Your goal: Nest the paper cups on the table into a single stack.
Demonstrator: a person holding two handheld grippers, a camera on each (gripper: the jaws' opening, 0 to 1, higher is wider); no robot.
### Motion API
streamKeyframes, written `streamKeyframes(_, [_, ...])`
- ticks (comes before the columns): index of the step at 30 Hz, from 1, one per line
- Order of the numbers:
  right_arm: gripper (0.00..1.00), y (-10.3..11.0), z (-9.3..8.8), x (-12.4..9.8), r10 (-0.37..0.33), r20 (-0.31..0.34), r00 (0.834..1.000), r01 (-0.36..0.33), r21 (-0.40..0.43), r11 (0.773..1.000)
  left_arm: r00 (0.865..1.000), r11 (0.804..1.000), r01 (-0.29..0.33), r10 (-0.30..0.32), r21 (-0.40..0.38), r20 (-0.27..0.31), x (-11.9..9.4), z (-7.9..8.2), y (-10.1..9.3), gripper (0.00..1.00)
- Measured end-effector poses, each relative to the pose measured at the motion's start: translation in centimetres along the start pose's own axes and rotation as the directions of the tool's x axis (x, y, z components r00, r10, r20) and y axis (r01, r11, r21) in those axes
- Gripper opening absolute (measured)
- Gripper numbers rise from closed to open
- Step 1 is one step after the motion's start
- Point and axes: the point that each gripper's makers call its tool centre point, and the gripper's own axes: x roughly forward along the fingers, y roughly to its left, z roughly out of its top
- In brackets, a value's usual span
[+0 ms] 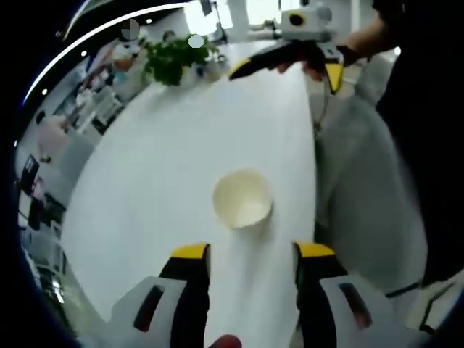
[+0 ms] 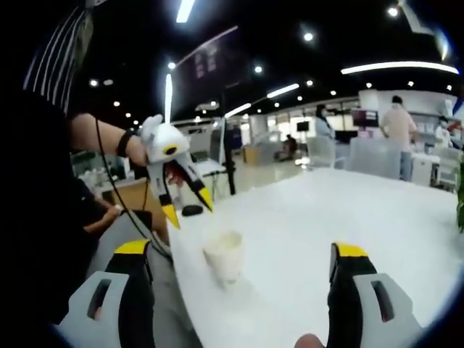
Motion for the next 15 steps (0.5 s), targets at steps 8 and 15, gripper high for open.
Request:
streamKeyframes(8, [1.0, -0.6, -0.2, 1.1, -0.01, -0.032, 0.999, 0.009, -0.03, 1.0, 0.996, 0.995, -0.059, 0.064, -0.086, 0.065, -1.5, -1.2, 1.6, 0.54])
streamKeyframes(15, [1.0, -0.5, -0.4, 1.4, -0.002, -0.05, 0.999, 0.0, -0.053, 0.999, 0.988, 0.986, -0.099, 0.113, -0.136, 0.102, -2.3, -1.6, 2.4, 0.64])
